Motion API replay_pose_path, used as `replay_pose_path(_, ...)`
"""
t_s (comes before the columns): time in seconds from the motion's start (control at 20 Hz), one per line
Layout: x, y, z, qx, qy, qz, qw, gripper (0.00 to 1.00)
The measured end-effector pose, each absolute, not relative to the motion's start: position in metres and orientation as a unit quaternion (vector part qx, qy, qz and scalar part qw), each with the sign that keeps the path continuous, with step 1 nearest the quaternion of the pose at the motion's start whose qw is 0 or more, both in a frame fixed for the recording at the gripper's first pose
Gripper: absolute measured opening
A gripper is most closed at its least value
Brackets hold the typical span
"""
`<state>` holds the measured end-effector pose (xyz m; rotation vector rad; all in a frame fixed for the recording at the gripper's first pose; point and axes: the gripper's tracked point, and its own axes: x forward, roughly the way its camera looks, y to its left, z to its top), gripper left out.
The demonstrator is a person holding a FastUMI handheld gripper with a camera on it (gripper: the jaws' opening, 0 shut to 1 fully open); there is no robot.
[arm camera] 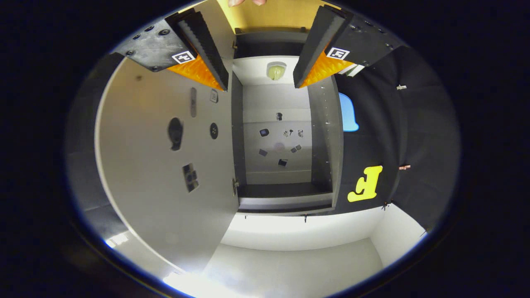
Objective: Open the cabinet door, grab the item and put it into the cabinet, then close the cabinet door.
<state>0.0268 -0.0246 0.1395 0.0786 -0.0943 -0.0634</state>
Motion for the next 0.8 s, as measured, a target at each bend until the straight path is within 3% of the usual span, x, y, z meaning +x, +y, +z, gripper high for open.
replay_pose_path(0.55, -0.087, -0.139, 0.163, 0.054, -0.087, -0.117, 0.988, 0.96)
replay_pose_path(0.8, -0.093, -0.226, 0.139, 0.024, -0.069, -0.202, 0.977, 0.97)
